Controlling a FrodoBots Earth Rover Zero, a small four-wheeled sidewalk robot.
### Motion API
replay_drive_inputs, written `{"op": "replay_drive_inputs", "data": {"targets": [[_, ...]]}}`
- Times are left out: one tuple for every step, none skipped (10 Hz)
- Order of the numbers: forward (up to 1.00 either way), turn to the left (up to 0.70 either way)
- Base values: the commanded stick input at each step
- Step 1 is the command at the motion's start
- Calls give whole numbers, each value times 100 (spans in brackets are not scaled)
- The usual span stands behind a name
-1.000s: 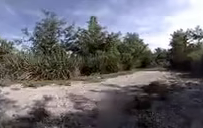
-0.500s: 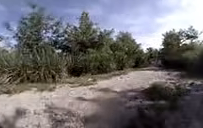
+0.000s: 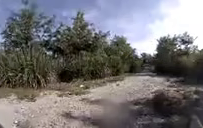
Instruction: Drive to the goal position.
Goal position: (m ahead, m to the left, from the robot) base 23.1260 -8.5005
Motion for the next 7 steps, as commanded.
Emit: {"op": "replay_drive_inputs", "data": {"targets": [[85,-7],[85,0],[85,-34],[85,-30],[85,-16],[85,-25],[85,-34]]}}
